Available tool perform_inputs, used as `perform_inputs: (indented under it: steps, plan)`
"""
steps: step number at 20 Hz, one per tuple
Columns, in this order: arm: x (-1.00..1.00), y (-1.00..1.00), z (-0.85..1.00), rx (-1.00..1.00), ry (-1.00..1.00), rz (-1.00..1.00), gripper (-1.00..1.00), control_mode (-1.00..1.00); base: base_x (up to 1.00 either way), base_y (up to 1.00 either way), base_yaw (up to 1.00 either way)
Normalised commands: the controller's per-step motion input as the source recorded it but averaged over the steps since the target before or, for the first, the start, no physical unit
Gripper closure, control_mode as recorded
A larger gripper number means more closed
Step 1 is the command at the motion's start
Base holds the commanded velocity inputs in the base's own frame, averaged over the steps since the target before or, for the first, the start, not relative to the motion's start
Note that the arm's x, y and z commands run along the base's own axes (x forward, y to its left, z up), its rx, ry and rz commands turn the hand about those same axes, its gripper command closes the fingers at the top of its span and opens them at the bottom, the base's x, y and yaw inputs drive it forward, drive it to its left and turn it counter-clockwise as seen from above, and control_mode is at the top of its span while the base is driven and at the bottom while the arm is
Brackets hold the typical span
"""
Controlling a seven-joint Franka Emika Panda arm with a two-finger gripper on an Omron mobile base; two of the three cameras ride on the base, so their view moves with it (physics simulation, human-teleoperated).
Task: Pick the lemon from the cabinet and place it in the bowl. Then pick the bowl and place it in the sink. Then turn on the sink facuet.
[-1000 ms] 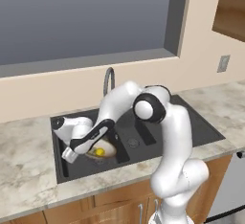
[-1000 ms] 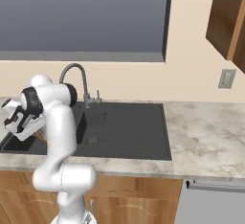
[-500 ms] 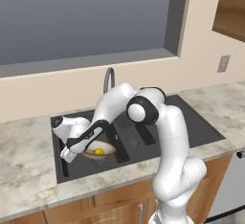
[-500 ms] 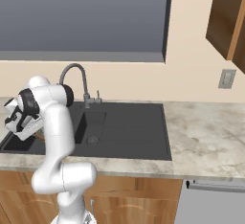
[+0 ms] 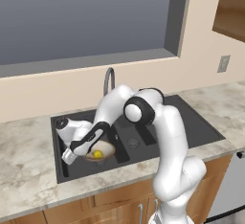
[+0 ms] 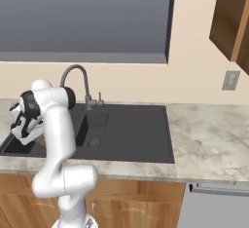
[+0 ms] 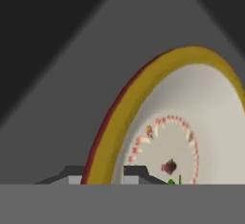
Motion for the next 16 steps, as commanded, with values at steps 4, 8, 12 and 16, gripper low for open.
perform_inputs:
  steps: [4, 8, 12, 16]
  plan:
    - [0.22, -0.1, -0.63, 0.01, 0.0, -0.02, 1.0, -1.0, 0.0, 0.0, 0.0]
    - [0.4, -0.05, -0.42, 0.0, 0.0, -0.02, 1.0, -1.0, 0.0, 0.0, 0.0]
    - [0.36, -0.01, -0.13, 0.0, 0.0, -0.02, -1.0, -1.0, 0.0, 0.0, 0.0]
    - [0.07, 0.0, 0.08, 0.0, 0.0, -0.03, -1.0, -1.0, 0.0, 0.0, 0.0]
